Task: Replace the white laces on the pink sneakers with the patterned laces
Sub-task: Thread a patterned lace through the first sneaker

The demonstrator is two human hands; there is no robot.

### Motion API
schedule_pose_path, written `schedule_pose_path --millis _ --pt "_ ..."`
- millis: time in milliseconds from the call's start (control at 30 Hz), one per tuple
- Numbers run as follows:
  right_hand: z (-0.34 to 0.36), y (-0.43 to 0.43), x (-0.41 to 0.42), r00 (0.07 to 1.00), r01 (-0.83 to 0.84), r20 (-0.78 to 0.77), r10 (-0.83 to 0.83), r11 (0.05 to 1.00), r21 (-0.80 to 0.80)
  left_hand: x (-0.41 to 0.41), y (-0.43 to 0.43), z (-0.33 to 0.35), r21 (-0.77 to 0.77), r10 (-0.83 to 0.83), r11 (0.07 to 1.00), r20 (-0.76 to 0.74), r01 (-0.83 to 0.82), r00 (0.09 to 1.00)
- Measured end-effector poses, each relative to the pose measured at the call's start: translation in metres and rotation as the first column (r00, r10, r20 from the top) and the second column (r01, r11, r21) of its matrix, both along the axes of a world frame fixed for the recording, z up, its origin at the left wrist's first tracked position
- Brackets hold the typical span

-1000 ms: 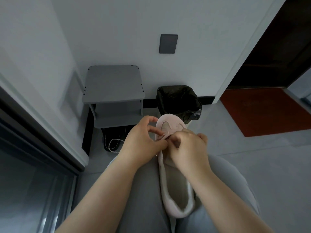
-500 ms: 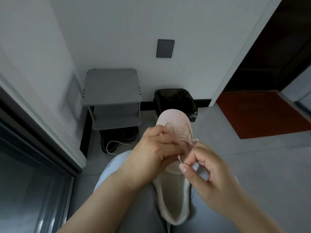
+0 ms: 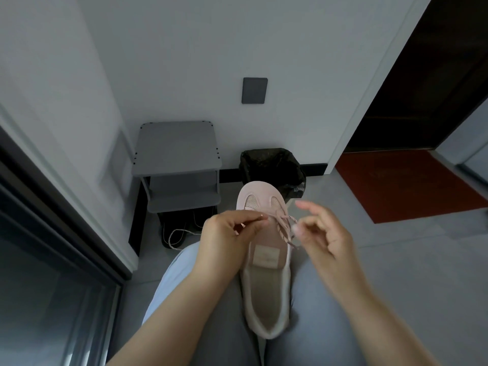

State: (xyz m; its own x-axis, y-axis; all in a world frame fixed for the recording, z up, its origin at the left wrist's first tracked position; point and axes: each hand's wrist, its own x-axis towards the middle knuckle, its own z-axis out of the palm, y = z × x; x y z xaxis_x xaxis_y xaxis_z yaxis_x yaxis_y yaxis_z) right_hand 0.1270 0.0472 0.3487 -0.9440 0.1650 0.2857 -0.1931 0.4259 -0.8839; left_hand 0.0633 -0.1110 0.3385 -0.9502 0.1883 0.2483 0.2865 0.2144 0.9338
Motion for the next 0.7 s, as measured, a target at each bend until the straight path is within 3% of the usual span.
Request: schedule_pose_path --millis 67,133,200,367,567,700 --pt "-0.002 0.001 -0.002 0.997 -0.016 0.081 -0.005 0.965 0.261 0.0 0.003 0.003 0.01 -0.002 1.0 0.015 0.001 1.0" --pt "-0.008 -0.002 -0.002 0.993 0.003 0.098 -0.06 0.867 0.498 0.0 0.004 0.005 0.008 -0.001 1.0 0.003 0.001 1.0" --pt "-0.012 -0.007 -0.002 0.99 0.108 0.009 -0.139 0.812 0.574 0.0 0.005 0.003 -0.015 -0.018 1.0 -0.019 0.018 1.0" --pt "-0.004 -0.01 -0.004 0.968 0.239 -0.195 -0.16 0.826 0.51 0.0 0.005 0.003 -0.001 -0.076 0.997 -0.059 0.076 0.995" --pt "0.021 -0.012 -0.017 0.992 0.088 -0.114 -0.054 0.943 0.322 -0.004 0.002 0.014 0.199 -0.127 0.972 -0.009 0.126 0.992" --pt "0.045 -0.014 -0.02 0.988 0.066 -0.149 -0.031 0.969 0.239 -0.006 0.0 0.019 0.175 -0.135 0.975 -0.032 0.139 0.99"
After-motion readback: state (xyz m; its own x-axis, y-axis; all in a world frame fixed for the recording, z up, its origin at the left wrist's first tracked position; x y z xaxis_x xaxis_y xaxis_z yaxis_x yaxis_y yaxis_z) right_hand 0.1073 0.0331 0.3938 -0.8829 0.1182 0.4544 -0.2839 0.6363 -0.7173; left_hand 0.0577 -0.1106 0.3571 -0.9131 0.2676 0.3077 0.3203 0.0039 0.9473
